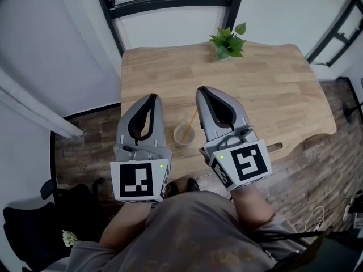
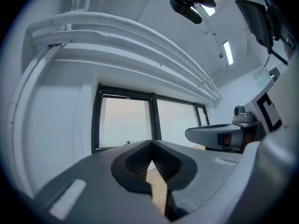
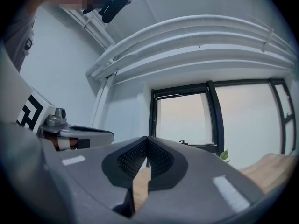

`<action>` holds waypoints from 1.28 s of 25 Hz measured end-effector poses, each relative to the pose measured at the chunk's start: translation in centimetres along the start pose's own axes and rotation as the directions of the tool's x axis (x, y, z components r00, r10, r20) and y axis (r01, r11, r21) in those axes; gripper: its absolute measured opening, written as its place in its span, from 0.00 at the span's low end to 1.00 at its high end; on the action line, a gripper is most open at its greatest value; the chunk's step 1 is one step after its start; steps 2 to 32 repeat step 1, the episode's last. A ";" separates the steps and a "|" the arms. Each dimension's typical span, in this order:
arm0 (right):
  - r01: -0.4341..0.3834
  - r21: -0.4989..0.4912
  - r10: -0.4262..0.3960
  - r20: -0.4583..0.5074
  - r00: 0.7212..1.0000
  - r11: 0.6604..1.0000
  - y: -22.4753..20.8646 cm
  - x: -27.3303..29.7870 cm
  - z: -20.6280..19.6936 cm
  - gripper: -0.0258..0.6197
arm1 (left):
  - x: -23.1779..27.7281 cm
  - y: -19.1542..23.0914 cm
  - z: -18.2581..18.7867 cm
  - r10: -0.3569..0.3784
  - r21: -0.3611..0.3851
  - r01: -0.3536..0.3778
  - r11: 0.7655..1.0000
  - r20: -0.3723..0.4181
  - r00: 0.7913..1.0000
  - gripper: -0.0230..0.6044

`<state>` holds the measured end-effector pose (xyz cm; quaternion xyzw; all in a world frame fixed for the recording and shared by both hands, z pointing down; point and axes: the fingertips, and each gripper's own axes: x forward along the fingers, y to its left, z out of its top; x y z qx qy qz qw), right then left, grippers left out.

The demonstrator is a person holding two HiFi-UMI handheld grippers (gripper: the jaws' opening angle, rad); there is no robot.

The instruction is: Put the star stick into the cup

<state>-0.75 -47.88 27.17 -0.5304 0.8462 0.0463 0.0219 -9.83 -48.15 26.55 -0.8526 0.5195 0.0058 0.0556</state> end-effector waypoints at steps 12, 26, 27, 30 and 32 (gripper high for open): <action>0.001 0.000 -0.001 0.000 1.000 1.000 0.0 -0.1 0.0 0.08 | 0.0 -0.1 0.0 -0.001 0.000 0.001 1.000 0.000 1.000 0.04; 0.001 0.000 -0.001 0.000 1.000 1.000 0.0 -0.1 0.0 0.08 | 0.0 -0.1 0.0 -0.001 0.000 0.001 1.000 0.000 1.000 0.04; 0.001 0.000 -0.001 0.000 1.000 1.000 0.0 -0.1 0.0 0.08 | 0.0 -0.1 0.0 -0.001 0.000 0.001 1.000 0.000 1.000 0.04; 0.001 0.000 -0.001 0.000 1.000 1.000 0.0 -0.1 0.0 0.08 | 0.0 -0.1 0.0 -0.001 0.000 0.001 1.000 0.000 1.000 0.04; 0.001 0.000 -0.001 0.000 1.000 1.000 0.0 -0.1 0.0 0.08 | 0.0 -0.1 0.0 -0.001 0.000 0.001 1.000 0.000 1.000 0.04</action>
